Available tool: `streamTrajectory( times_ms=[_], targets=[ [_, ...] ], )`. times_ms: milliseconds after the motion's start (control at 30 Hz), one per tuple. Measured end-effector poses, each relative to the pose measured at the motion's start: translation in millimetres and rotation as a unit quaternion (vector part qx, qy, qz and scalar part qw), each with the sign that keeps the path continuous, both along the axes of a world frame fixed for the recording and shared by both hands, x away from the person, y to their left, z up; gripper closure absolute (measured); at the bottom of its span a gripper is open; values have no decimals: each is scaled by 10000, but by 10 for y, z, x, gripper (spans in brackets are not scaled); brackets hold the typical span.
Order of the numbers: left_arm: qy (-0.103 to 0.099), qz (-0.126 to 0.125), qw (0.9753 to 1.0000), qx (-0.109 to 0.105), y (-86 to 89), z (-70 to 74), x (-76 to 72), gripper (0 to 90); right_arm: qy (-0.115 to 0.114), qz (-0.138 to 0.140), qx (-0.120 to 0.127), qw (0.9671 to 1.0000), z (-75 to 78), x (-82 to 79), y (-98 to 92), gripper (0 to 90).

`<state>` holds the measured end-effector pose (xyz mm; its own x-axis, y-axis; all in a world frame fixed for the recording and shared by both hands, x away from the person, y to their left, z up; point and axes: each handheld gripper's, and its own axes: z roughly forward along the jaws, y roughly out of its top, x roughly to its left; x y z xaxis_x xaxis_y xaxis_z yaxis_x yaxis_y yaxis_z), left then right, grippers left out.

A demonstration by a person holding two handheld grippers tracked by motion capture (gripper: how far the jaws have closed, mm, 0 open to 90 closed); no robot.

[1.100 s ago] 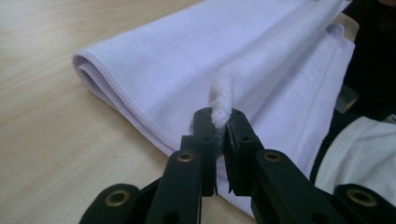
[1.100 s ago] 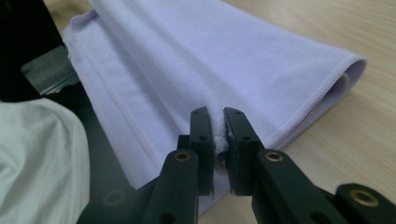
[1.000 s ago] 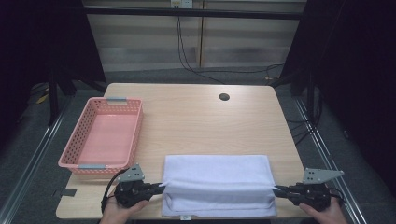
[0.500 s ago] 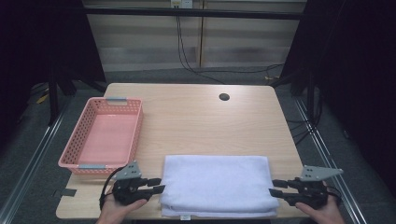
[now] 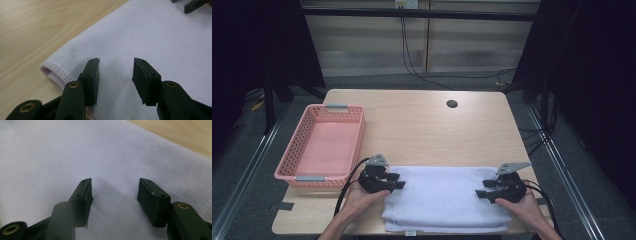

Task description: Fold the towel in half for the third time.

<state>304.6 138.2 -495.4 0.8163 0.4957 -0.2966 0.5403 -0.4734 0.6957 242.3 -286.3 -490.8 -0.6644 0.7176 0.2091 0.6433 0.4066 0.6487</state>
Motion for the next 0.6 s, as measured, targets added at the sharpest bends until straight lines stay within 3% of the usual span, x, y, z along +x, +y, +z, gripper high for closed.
streamTrajectory(
  times_ms=[33, 100, 167, 233, 400, 500, 600],
  targets=[
    [-18, 17, 10000, -44, 3, -19, 2, 562, 15, -19, 12, 10000, -2, 3, -5, 491],
    [-115, 35, 9999, 91, -14, -15, -5, 603, -74, -46, -130, 9999, -4, 1, -7, 574],
    [-111, 33, 9999, 114, -37, -13, 2, 624, -75, -22, -60, 10000, -16, 39, -63, 665],
    [-165, 53, 9998, 68, -59, -29, 20, 639, 69, -111, 115, 9998, -29, 101, -154, 722],
    [-155, 47, 9998, 85, -190, -32, 126, 636, -94, -269, -71, 9996, -25, 223, -230, 710],
    [-124, 212, 9997, -45, -272, -58, 231, 638, -198, -417, -162, 9988, -29, 318, -293, 698],
    [-124, 153, 9998, 41, -383, -44, 329, 631, -242, -539, -169, 9981, -38, 412, -369, 690]
  ],
)
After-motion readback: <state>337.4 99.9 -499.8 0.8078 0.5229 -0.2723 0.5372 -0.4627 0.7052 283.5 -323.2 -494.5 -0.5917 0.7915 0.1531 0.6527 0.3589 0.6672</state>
